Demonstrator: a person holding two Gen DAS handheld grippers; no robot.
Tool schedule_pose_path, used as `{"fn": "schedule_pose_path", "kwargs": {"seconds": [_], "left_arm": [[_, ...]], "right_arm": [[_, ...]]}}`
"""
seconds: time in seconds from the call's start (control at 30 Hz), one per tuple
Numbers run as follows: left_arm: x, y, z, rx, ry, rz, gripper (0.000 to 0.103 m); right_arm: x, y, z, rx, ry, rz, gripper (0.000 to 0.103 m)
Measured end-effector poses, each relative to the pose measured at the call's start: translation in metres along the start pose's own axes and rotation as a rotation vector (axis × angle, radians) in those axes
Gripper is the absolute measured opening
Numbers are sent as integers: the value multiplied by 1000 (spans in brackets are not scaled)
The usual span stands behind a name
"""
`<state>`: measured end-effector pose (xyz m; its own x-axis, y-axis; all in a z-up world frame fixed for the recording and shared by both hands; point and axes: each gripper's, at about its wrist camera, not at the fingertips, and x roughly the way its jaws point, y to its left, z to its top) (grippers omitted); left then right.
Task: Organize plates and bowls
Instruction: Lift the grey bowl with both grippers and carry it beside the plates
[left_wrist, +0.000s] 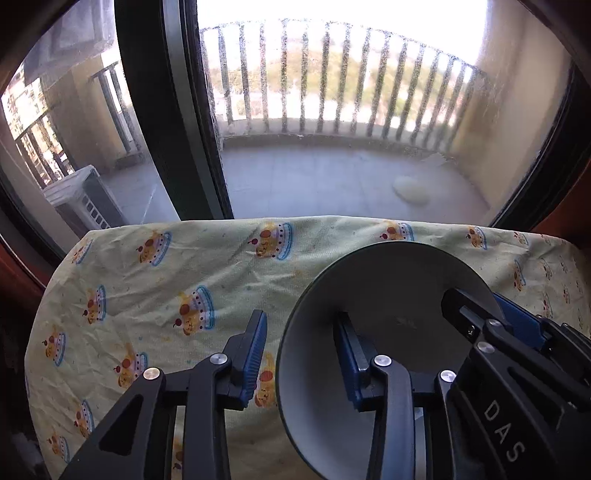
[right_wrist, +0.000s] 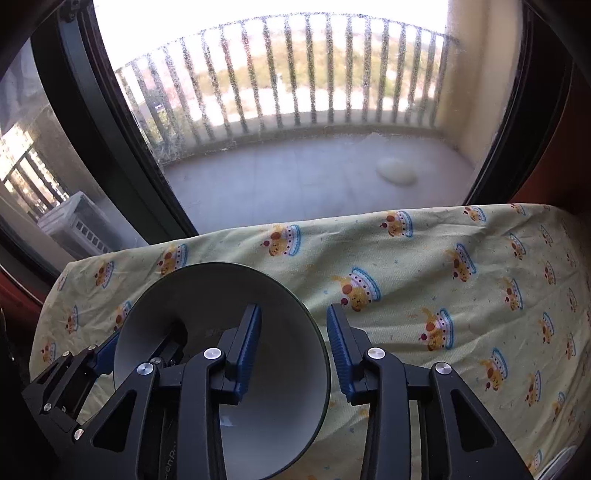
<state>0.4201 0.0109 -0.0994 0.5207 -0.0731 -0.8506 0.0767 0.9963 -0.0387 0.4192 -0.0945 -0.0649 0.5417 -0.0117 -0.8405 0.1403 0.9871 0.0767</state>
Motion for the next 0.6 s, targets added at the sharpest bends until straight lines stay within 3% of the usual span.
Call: {"fn": "schedule_pose_path", "kwargs": {"seconds": [0.03, 0.13, 0.6], "left_arm": [[1, -1, 0, 0, 4, -4, 34], [0, -4, -1, -3, 8, -9, 27], [-6, -9, 0, 28, 17, 1, 27]], "right_arm": [[1, -1, 0, 1, 3, -5, 30], [0, -2, 0, 4, 1, 3, 29], [-5, -5, -2, -1, 29, 0, 27]]}}
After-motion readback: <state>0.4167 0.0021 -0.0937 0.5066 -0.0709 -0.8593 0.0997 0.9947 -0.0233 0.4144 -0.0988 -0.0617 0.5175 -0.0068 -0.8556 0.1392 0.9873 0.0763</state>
